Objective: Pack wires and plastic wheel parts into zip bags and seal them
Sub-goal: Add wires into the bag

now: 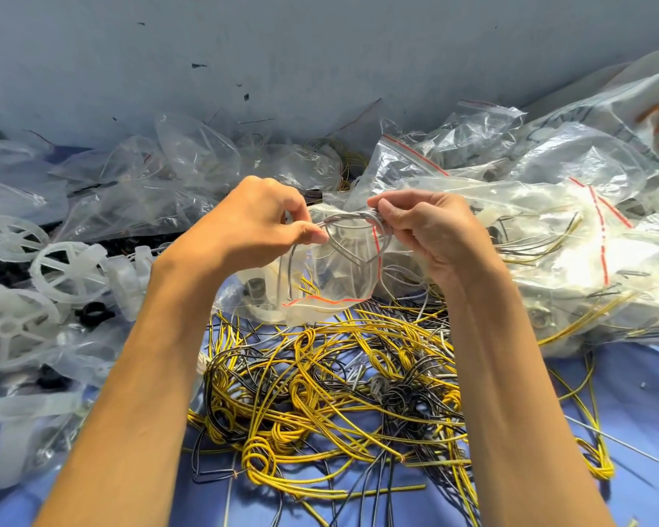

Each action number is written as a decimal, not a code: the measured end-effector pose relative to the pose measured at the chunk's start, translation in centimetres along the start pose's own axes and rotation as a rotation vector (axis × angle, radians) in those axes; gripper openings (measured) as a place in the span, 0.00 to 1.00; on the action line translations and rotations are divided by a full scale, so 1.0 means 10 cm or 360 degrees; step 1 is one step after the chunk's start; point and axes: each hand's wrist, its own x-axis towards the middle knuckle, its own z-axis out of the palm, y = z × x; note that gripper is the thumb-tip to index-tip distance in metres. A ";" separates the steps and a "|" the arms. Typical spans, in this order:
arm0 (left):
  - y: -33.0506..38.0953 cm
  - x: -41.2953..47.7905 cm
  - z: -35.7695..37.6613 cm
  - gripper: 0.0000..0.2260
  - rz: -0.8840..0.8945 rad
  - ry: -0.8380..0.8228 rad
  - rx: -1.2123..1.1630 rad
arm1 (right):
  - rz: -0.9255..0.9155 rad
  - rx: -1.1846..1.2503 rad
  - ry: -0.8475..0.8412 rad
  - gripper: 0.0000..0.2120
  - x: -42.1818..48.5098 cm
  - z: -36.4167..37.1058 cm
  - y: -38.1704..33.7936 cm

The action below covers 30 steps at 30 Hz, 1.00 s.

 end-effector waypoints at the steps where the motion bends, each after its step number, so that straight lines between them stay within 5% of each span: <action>1: 0.00 0.00 0.00 0.10 0.0013 -0.0022 0.0010 | -0.0050 -0.0090 0.0034 0.11 0.00 0.00 0.00; 13: -0.07 -0.07 -0.12 0.10 0.0008 -0.0116 0.0048 | -0.0424 -0.0867 0.0605 0.07 0.09 -0.20 0.03; 17: -0.08 -0.06 -0.12 0.11 -0.0047 -0.0142 0.0031 | -0.0339 -0.0934 0.0241 0.12 0.09 -0.26 0.00; 20: -0.09 -0.05 -0.11 0.11 -0.0101 -0.0056 -0.0017 | -0.0315 -0.1318 0.0075 0.05 0.05 -0.26 -0.03; 26: -0.08 -0.02 -0.09 0.12 -0.0120 0.0027 -0.0087 | -0.0491 -0.1413 -0.0290 0.21 -0.06 -0.11 -0.14; 30: -0.09 -0.03 -0.08 0.13 -0.0101 0.0021 -0.0137 | -0.0587 -0.1461 -0.0188 0.14 -0.03 -0.03 -0.08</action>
